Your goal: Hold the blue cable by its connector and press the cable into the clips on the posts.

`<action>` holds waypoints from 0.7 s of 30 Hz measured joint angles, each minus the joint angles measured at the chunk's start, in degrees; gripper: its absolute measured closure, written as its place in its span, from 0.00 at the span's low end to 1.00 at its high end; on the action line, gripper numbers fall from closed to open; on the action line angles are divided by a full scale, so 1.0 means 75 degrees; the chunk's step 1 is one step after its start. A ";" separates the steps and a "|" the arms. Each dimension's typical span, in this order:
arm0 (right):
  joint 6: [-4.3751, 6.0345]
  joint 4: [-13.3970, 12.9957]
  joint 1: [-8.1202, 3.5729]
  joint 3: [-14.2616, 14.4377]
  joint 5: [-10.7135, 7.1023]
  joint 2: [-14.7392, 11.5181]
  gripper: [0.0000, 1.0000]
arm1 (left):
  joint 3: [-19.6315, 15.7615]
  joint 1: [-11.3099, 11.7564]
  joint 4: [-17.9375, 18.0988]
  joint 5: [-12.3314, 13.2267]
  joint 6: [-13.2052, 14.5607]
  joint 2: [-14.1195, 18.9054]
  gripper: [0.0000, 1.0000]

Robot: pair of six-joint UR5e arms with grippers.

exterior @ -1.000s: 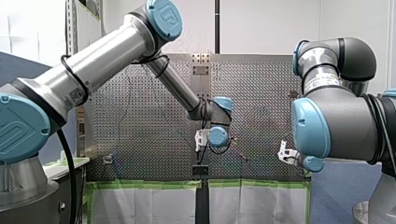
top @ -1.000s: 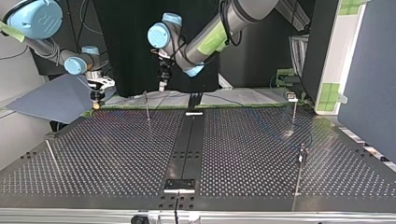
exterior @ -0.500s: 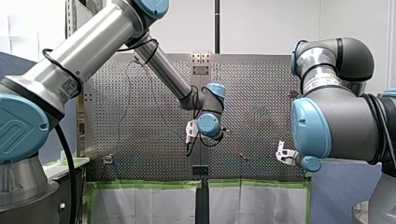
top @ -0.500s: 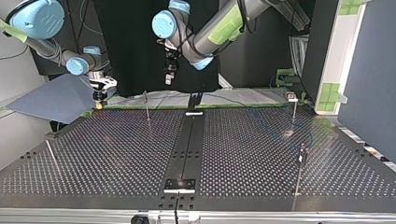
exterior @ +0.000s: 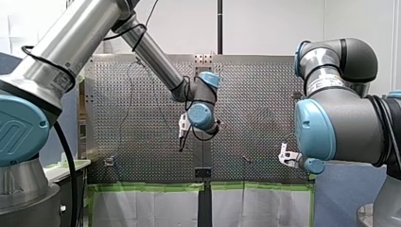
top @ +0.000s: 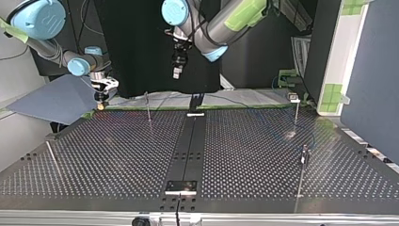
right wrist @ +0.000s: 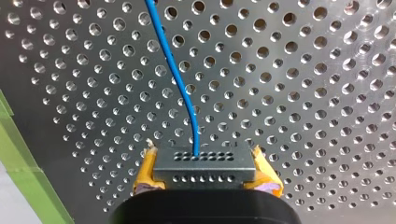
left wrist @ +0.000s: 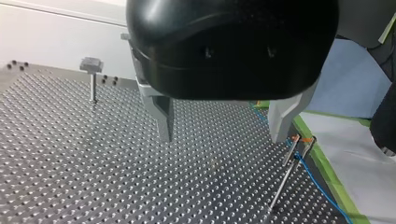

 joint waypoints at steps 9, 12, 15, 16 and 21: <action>-0.0207 0.0247 0.0000 0.0001 -0.0018 -0.0018 1.00 | -0.0715 0.0033 0.0284 0.0008 -0.0097 0.0715 0.00; -0.0287 0.0401 0.0001 0.0005 -0.0017 -0.0067 1.00 | -0.0940 0.0043 0.0493 0.0014 -0.0181 0.0939 0.00; -0.0331 0.0526 0.0015 0.0014 -0.0017 -0.0174 1.00 | -0.1156 0.0049 0.0705 0.0018 -0.0217 0.1155 0.00; -0.0337 0.0558 0.0020 0.0017 -0.0017 -0.0214 1.00 | -0.1220 0.0049 0.0770 0.0019 -0.0226 0.1219 0.00; -0.0338 0.0713 0.0066 0.0105 -0.0007 -0.0517 1.00 | -0.1613 0.0055 0.1162 0.0023 -0.0315 0.1612 0.00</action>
